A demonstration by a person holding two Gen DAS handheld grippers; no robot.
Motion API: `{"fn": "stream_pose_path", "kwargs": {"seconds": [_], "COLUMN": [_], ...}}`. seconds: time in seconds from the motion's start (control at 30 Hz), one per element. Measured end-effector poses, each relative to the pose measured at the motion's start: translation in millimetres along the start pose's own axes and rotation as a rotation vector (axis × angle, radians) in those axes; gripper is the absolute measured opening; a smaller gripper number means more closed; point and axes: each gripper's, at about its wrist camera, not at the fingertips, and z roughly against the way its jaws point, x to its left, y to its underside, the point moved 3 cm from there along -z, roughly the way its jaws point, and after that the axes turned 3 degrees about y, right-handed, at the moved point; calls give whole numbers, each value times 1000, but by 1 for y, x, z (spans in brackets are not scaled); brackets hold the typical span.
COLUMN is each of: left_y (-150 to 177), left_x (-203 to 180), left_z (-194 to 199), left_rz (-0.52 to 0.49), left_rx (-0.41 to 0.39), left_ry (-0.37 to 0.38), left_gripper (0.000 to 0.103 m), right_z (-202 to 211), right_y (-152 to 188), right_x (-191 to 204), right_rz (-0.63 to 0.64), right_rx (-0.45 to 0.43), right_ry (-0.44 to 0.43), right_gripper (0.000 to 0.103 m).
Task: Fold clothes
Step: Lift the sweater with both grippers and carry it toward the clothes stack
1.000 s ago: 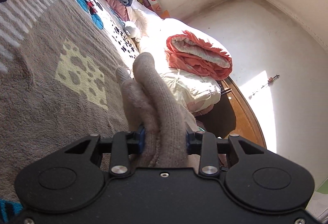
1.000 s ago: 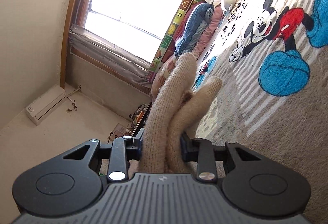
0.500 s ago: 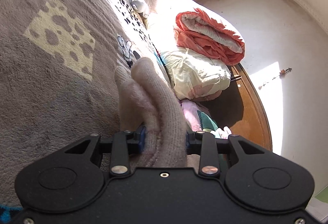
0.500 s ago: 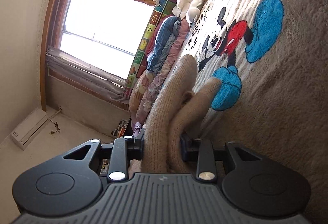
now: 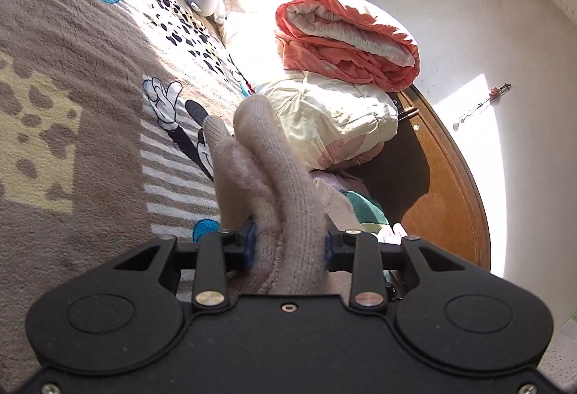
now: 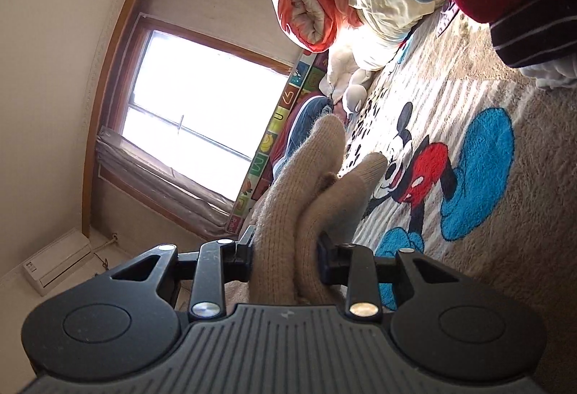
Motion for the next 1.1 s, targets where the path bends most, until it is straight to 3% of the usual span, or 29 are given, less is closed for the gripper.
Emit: {"fn": "stream_pose_path", "kwargs": {"seconds": [0.1,0.3,0.47,0.63,0.8,0.87,0.9,0.97,1.0,1.1], "left_y": [-27,-82,-117,-131,-126,-119,-111,-97,-97,-101], "left_x": [3,18,38,37,49,63,76,100,106,111], "left_z": [-32,-91,-127,-170,-212,-233,-245,-266,-260,-234], "left_rz": [-32,-96,-66,-74,-41,-43,-46,-48,-22,36], "left_rx": [18,18,-15,-6,15,43,108,225,205,127], "left_ry": [22,110,216,324,380,305,168,-90,-72,-58], "left_gripper": [31,31,31,31,31,32,33,38,41,45], "right_z": [-14,-63,-107,-120,-115,-117,-120,-125,-127,-134], "right_y": [-17,-53,-77,-102,-108,-109,-108,-105,-104,-100], "right_x": [-2,-1,16,27,13,0,-4,-11,-15,-26], "right_rz": [-5,108,299,430,482,471,479,494,501,521], "right_rx": [-43,-146,-208,-278,-348,-369,-365,-357,-352,-337], "right_ry": [-11,26,51,72,169,241,291,390,440,589], "right_gripper": [34,34,34,34,34,34,40,65,78,79]}}
